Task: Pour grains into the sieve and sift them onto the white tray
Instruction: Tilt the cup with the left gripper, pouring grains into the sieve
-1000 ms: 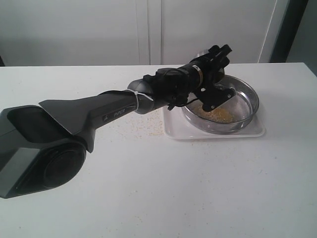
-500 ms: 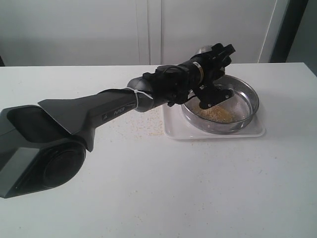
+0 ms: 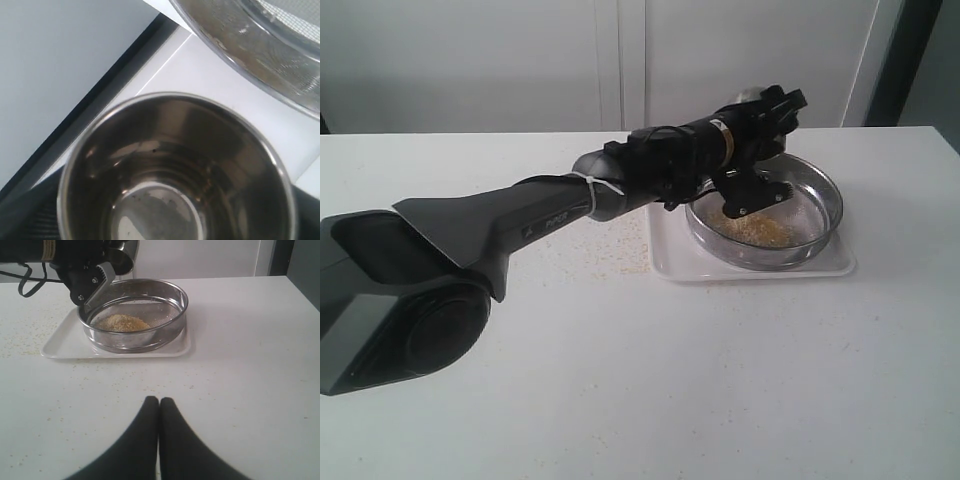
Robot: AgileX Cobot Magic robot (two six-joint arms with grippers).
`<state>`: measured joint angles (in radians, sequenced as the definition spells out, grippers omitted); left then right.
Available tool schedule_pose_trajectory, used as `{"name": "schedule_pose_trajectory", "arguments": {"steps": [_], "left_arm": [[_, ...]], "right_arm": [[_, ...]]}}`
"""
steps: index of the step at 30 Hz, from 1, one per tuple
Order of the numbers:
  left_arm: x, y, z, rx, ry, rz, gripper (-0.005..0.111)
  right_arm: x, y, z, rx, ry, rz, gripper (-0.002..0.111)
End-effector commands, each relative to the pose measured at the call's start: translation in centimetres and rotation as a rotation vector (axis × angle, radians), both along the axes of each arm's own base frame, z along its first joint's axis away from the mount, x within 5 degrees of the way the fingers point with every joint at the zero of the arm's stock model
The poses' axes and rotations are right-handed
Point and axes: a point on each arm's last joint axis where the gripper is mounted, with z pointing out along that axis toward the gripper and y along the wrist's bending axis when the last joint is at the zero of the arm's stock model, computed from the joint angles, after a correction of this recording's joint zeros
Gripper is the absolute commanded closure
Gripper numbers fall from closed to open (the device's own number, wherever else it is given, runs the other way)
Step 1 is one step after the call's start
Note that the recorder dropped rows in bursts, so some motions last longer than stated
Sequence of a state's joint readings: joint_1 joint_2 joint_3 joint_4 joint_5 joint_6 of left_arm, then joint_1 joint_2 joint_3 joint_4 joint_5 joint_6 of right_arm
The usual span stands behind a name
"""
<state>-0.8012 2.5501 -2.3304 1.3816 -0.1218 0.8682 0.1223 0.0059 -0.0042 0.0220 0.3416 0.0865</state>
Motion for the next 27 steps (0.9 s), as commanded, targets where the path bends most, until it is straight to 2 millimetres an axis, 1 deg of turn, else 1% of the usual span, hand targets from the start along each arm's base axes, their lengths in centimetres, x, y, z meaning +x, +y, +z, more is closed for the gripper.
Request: {"name": "schedule_pose_trajectory", "arguments": {"steps": [1, 3, 5, 7, 8, 10, 11, 12, 13, 14, 15, 16, 17, 18, 19, 22, 25, 26, 27], "left_arm": [[-0.5, -0.1, 2.0, -0.043, -0.022, -0.052, 0.107], [-0.6, -0.2, 2.2, -0.095, 0.021, -0.041, 0.107], [-0.3, 0.1, 2.0, -0.04, -0.004, -0.007, 0.107], [-0.4, 0.2, 2.5, -0.02, -0.031, -0.007, 0.107], [-0.5, 0.1, 2.9, -0.044, -0.025, -0.02, 0.107], [-0.4, 0.3, 3.0, -0.123, 0.058, 0.005, 0.107], [-0.2, 0.6, 2.7, -0.097, 0.065, 0.037, 0.107], [0.0, 0.9, 2.2, -0.026, 0.04, 0.066, 0.107], [0.0, 1.0, 2.3, 0.03, -0.001, 0.065, 0.107], [-0.1, 0.9, 2.5, 0.051, -0.032, 0.041, 0.107], [-0.8, 0.4, 3.4, 0.03, -0.073, -0.023, 0.107], [-1.1, 0.2, 3.9, -0.008, -0.083, -0.068, 0.107], [-1.4, 0.0, 4.4, -0.065, -0.07, -0.097, 0.107], [-1.4, -0.1, 4.5, -0.102, -0.044, -0.102, 0.107], [-1.4, 0.0, 4.5, -0.099, -0.036, -0.089, 0.107], [-0.3, 1.2, 3.3, -0.018, -0.005, 0.008, 0.107], [0.0, 1.6, 2.4, 0.066, -0.046, 0.0, 0.107], [-0.1, 1.4, 2.6, 0.049, -0.056, -0.026, 0.107], [-0.2, 1.3, 2.7, -0.012, -0.017, -0.033, 0.107]], "right_arm": [[0.0, 0.0, -0.1, -0.001, -0.008, -0.004, 0.108], [0.0, 0.0, -0.1, -0.001, -0.008, -0.004, 0.108], [0.0, 0.0, -0.1, -0.001, -0.008, -0.004, 0.108], [0.0, 0.0, -0.1, -0.001, -0.008, -0.004, 0.108], [0.0, 0.0, -0.1, -0.001, -0.008, -0.004, 0.108], [0.0, 0.0, -0.1, -0.001, -0.008, -0.004, 0.108], [0.0, 0.0, -0.1, -0.001, -0.008, -0.004, 0.108], [0.0, 0.0, -0.1, -0.001, -0.008, -0.004, 0.108], [0.0, 0.0, -0.1, -0.001, -0.008, -0.004, 0.108], [0.0, 0.0, -0.1, -0.001, -0.008, -0.004, 0.108], [0.0, 0.0, -0.1, -0.001, -0.008, -0.004, 0.108], [0.0, 0.0, -0.1, -0.001, -0.008, -0.004, 0.108], [0.0, 0.0, -0.1, -0.001, -0.008, -0.004, 0.108], [0.0, 0.0, -0.1, -0.001, -0.008, -0.004, 0.108], [0.0, 0.0, -0.1, -0.001, -0.008, -0.004, 0.108], [0.0, 0.0, -0.1, -0.001, -0.008, -0.004, 0.108], [0.0, 0.0, -0.1, -0.001, -0.008, -0.004, 0.108], [0.0, 0.0, -0.1, -0.001, -0.008, -0.004, 0.108], [0.0, 0.0, -0.1, -0.001, -0.008, -0.004, 0.108]]}}
